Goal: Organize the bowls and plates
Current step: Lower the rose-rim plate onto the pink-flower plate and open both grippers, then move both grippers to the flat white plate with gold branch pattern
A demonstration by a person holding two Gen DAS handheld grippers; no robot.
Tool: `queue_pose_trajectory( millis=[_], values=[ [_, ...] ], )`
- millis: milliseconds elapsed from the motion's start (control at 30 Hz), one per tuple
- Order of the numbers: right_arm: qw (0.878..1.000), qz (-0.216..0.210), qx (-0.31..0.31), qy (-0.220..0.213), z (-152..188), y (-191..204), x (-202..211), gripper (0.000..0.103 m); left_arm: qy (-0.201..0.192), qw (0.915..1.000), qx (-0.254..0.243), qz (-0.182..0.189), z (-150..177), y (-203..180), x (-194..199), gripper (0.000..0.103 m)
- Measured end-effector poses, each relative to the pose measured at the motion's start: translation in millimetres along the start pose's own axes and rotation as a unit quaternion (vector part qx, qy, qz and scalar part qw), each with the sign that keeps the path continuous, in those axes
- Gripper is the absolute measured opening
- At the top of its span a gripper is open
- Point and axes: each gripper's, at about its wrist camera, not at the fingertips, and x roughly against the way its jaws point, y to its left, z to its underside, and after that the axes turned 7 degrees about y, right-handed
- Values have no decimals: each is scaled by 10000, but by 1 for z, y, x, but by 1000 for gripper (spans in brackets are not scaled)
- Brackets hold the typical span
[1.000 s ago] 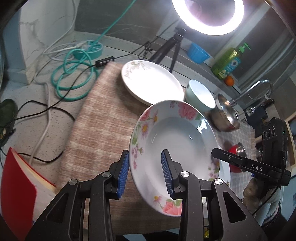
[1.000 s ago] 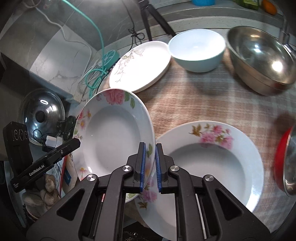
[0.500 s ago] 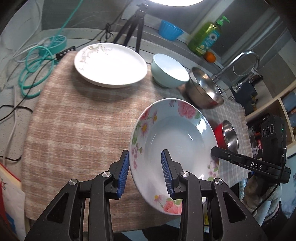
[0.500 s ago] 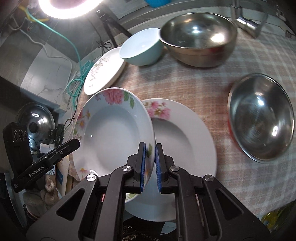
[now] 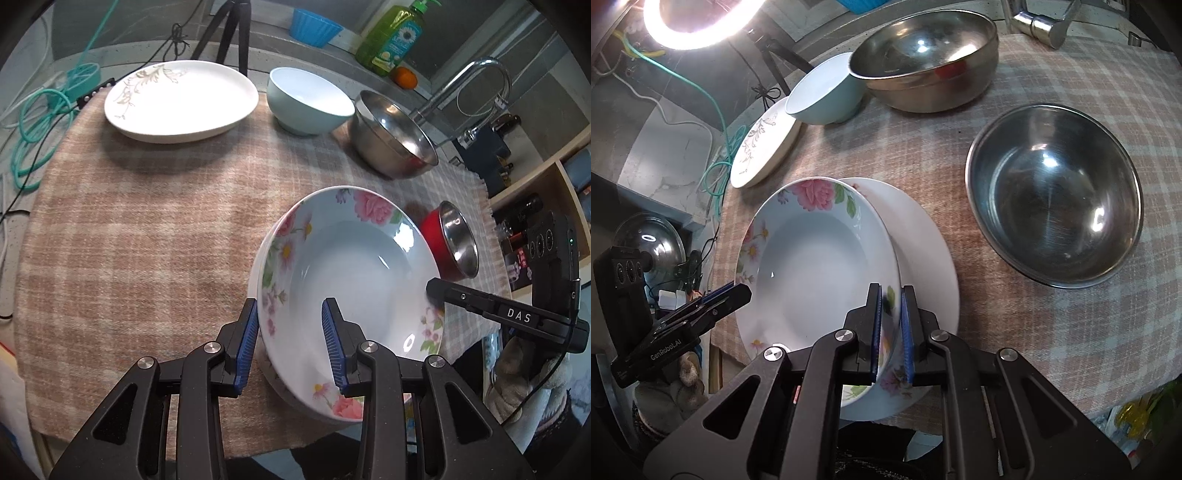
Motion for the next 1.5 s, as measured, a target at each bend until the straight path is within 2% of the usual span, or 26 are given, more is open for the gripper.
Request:
queue_pose_trajectory(
  millis=[433,967,1200,1267,1300,1333,1367,1400,1433,1500],
  values=[
    [9998,215,41,1,2,-2,-2,10,157,9997,-118,-147,2,-7,-12,33],
    [9986,510,169,-16,1,2,-5,11,169,9989,-314,-318,0,-13,-16,33],
    [9982,563,228,-11,-1,4,-3,13,213,9986,-363,-323,-1,-13,-16,33],
    [9978,597,280,-75,-1,8,0,16,225,9986,-363,-318,-2,-13,-16,34],
    [9977,599,305,-103,-1,9,1,24,225,9986,-366,-308,-2,-13,-16,34],
    [9973,627,343,-159,0,12,3,36,212,9987,-355,-303,-2,-13,-16,36],
    [9969,661,377,-215,0,14,5,43,192,9988,-347,-290,-2,-12,-15,39],
    [9961,702,429,-306,0,18,8,54,172,9988,-350,-280,-3,-12,-14,41],
    [9955,727,472,-372,0,20,11,60,149,9989,-355,-275,-3,-12,-12,45],
    [9949,729,544,-446,0,26,15,62,90,9989,-386,-238,-4,-12,-8,45]
  ],
)
